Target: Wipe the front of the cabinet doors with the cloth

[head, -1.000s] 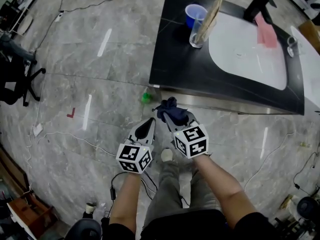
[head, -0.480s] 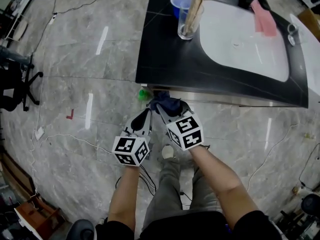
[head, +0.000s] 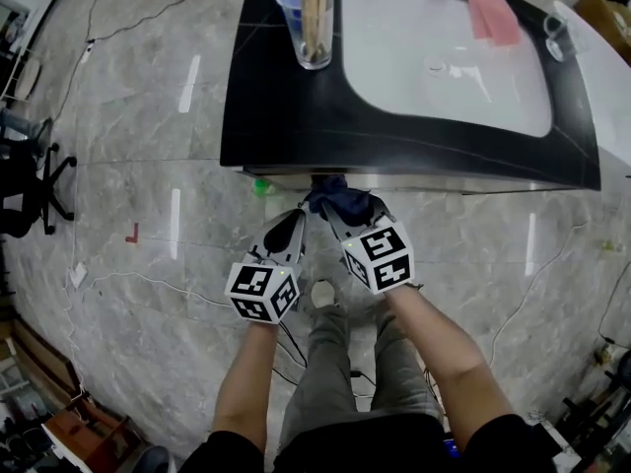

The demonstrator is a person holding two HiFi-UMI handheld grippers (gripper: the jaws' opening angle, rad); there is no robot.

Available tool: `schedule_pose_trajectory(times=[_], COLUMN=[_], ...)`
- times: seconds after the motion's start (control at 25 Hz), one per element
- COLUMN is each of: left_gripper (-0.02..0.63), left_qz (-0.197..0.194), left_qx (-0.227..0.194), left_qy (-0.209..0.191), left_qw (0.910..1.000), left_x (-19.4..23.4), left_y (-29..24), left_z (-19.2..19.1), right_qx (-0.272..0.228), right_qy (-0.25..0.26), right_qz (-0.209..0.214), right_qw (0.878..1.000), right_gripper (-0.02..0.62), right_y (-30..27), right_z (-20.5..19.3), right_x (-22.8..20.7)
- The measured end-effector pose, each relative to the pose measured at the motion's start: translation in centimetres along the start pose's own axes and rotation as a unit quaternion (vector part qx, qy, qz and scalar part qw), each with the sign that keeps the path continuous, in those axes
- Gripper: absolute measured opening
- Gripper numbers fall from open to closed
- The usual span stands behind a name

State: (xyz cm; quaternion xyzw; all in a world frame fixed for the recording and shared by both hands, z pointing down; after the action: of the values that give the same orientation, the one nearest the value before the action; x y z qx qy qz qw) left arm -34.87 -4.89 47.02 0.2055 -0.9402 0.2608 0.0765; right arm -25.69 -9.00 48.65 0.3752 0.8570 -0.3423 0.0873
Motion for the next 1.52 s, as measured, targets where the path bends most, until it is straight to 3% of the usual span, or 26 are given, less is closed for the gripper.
schedule_pose_trajectory(times=[0.68,0.96,1.24,1.52], left_gripper=[0.006,0.006,0.005,0.005], left_qz=[-0.062,-0.072,-0.073,-0.047], left_qx=[0.015,0.018,0.013,0.011], left_qy=[-0.023,-0.021,-0.003,0.003], left_qw=[0.9977,0.997,0.9973,0.9989], left_x=[-12.7,-16.3,-16.9,-13.2], left_y=[-7.7,-9.6,-9.6,-7.2], left_z=[-0.2,-0.6,-0.7,-1.3], right_qx=[-0.027,-0.038,-0.031,-0.013], right_qy=[-0.013,-0.037,-0.039,-0.035], right_qz=[-0.063,-0.076,-0.066,-0.04], right_qw=[0.998,0.996,0.997,0.999], right_gripper=[0.109,0.109,0.109,0.109], right_y=[11.0,13.9,14.4,11.5], right_z=[-0.7,-1.2,-2.2,-3.4], right_x=[-12.4,-15.6,-15.1,-11.1])
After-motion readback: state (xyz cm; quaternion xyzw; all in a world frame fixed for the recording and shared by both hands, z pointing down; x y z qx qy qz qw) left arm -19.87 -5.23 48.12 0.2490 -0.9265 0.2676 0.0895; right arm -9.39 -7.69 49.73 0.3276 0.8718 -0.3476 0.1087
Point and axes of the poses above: the fingertips, and each gripper's own axes: y backward along the fingers, x to its left, z out of its top, the point moved 4 cm from there along y, backward along the fingers, and after that the axes turned 8 degrees about -y, right-handed, at the moved point
